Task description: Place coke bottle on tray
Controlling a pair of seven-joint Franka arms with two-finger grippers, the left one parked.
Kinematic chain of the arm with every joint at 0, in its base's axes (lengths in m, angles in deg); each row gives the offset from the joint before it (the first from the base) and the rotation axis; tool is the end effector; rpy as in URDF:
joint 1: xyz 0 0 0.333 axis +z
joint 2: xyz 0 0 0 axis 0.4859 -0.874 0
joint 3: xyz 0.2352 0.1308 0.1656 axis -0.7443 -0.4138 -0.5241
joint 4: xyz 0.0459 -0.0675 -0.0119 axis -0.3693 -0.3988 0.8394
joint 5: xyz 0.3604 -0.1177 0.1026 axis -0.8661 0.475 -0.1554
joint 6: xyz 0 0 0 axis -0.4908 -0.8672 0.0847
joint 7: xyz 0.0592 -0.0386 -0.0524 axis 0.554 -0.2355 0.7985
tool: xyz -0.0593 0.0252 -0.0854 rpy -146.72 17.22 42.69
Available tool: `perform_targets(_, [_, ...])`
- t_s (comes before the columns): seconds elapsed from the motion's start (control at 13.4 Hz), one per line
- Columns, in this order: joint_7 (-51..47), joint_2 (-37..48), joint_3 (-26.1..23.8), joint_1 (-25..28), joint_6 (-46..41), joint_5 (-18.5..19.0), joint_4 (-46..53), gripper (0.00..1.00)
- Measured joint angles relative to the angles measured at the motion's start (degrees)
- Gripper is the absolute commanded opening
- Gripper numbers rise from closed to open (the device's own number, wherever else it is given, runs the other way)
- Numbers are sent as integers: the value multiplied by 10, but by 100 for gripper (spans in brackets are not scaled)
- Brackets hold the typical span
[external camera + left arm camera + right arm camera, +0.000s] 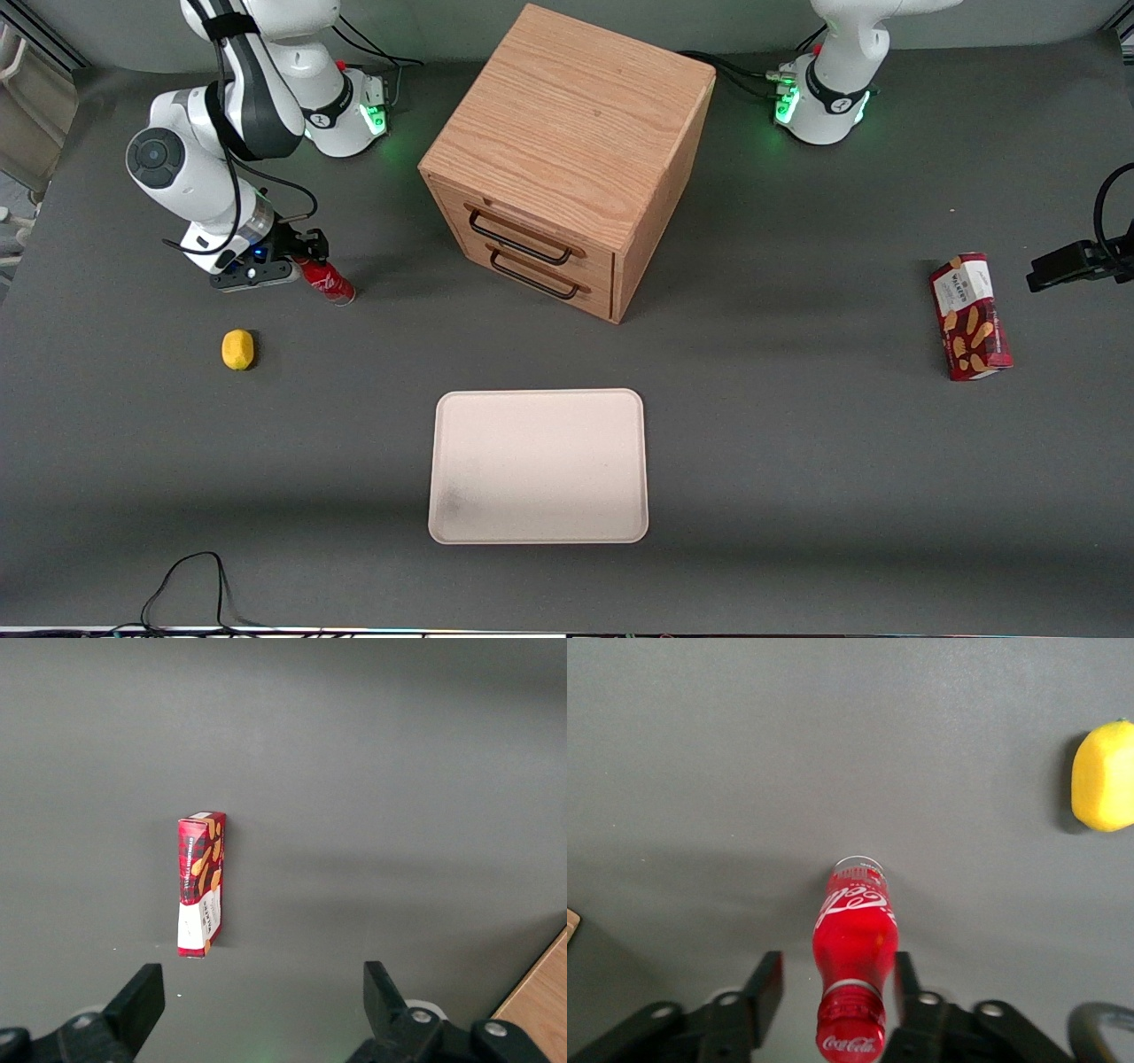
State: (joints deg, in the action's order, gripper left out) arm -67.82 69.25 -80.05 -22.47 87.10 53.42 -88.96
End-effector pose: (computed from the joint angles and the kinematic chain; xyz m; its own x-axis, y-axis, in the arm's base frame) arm 0.4233 0.0475 0.3254 0.9885 0.1268 -0.0825 0.1273 -0.9919 0.0001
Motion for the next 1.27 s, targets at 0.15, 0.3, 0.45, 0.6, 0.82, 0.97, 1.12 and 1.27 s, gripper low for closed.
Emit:
perform_targets(0.15, [0,1,0,0,1,0,0,0])
perform_targets(0.3, [0,1,0,0,1,0,0,0])
perform_targets(0.45, [0,1,0,0,1,0,0,0])
perform_targets(0.6, [0,1,0,0,1,0,0,0])
perform_targets(0.82, [0,1,0,0,1,0,0,99])
perform_targets(0.97, [0,1,0,0,1,0,0,100])
perform_targets(1.12, [0,0,0,0,1,0,0,100])
perform_targets(1.27, [1,0,0,0,1,0,0,100])
